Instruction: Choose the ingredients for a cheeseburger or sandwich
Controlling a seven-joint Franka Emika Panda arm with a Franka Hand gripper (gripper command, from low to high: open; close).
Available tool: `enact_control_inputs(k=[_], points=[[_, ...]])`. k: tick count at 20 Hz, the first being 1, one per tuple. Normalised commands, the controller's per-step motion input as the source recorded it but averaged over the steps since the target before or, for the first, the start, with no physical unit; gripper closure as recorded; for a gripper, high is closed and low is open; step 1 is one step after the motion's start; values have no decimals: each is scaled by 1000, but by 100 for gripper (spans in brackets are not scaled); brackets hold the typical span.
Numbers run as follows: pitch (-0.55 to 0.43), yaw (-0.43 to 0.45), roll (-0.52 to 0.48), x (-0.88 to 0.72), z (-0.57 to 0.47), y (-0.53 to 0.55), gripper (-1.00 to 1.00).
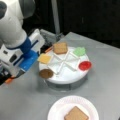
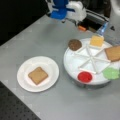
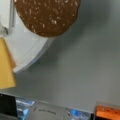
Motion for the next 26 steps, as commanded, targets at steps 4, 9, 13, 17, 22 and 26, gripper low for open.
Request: enact_control_inputs(k=[4,9,13,17,22,26], points=[[-75,-235,277,-66,-88,76,-100],[-98,-173,310,19,-149,31,-100],[-133,-51,318,111,-204,-83,-100],[-176,84,415,121,-243,-208,-100],[-188,155,527,97,-257,-271,-100],[-143,179,605,117,-243,-260,-100]])
